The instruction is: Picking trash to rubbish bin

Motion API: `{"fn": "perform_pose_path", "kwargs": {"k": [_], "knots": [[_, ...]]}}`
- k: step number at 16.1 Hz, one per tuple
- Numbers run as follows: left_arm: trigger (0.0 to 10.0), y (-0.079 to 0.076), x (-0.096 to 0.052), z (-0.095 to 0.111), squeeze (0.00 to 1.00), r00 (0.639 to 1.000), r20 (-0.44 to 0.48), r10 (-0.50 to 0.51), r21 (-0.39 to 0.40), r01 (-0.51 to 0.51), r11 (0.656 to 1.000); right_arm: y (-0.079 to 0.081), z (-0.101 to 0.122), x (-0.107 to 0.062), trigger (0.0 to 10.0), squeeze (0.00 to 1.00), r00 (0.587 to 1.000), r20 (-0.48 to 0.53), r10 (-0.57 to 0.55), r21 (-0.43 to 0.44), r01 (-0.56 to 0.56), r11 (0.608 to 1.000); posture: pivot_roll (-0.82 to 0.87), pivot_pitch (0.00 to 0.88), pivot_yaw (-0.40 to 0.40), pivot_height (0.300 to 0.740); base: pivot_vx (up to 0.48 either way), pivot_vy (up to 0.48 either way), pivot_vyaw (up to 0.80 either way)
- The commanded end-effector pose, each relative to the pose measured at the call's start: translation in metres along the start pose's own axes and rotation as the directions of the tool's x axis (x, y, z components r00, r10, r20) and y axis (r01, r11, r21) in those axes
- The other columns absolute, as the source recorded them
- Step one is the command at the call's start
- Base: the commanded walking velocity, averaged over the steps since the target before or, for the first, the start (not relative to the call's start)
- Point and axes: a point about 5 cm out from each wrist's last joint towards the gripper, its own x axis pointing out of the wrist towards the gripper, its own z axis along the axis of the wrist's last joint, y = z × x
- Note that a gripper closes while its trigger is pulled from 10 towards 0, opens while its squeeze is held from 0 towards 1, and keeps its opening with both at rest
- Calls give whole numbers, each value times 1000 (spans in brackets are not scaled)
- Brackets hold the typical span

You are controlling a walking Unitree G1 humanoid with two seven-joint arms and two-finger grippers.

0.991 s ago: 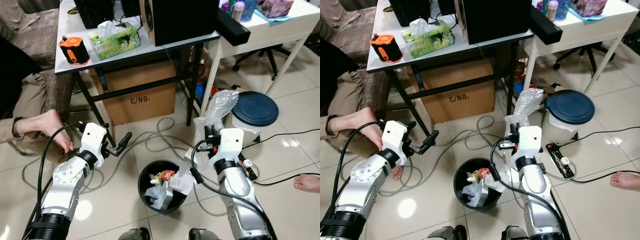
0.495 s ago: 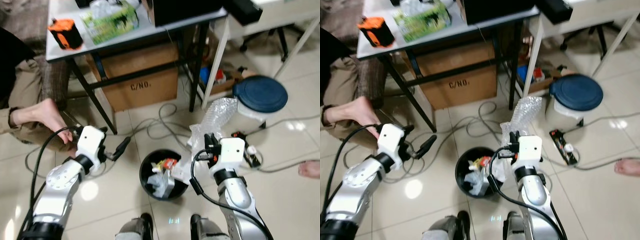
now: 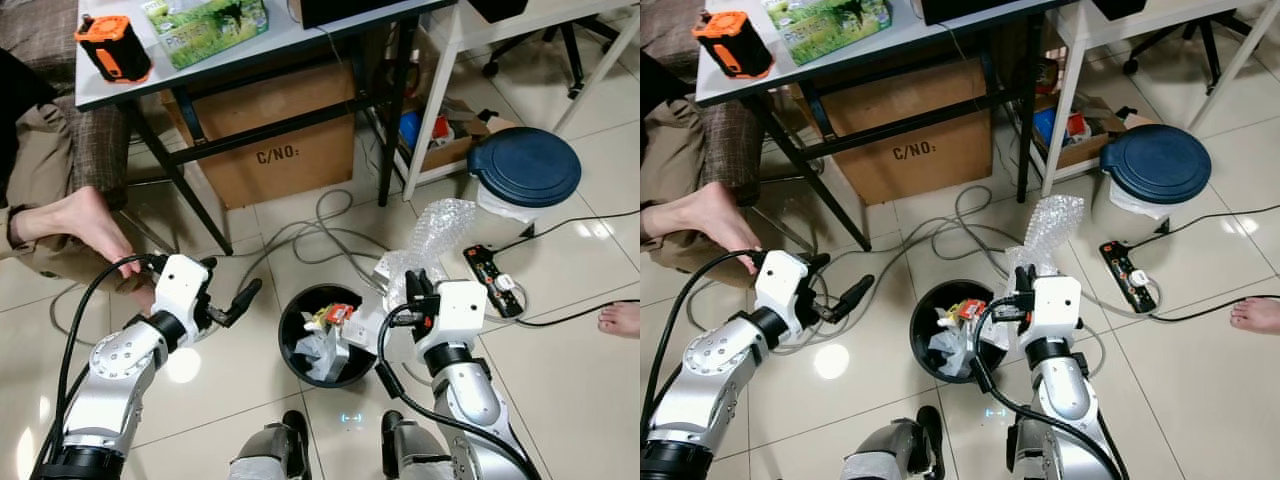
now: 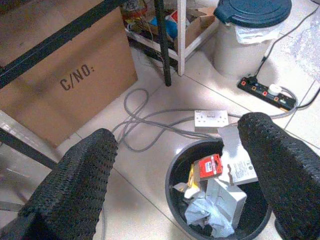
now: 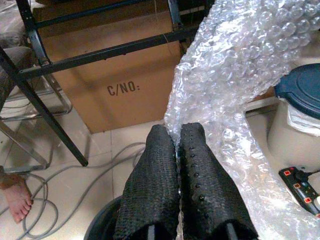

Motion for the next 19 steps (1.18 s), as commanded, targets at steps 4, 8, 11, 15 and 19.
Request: {"fn": "perform_pose_path", "kwargs": {"k": [4, 8, 11, 15, 19], "knots": [[10000, -1, -5, -6, 0, 1000, -28, 1, -4, -1, 1000, 3, 1, -4, 0, 0, 1000, -3, 9, 6, -9, 1000, -27, 315, 114, 740, 0, 0, 0], [10000, -1, -5, -6, 0, 999, -32, 0, -4, 0, 1000, 3, -1, -5, 0, 0, 1000, -9, 14, 2, -14, 1000, -25, 315, 114, 740, 0, 0, 0], [10000, -1, -5, -7, 0, 999, -33, -1, -3, 1, 1000, 3, -1, -6, 0, 0, 1000, -12, 14, 0, -14, 1000, -25, 312, 117, 740, 0, 0, 0], [10000, -1, -5, -7, 0, 999, -36, -2, 0, 2, 1000, 4, -3, -7, 0, 0, 1000, -19, 15, -1, -15, 1000, -25, 314, 118, 740, 0, 0, 0], [10000, -3, -5, -8, 0, 999, -38, -7, -1, 7, 1000, 5, -3, -7, 0, 0, 1000, -21, 13, -2, -13, 1000, -27, 314, 120, 700, 0, 0, 0]]}}
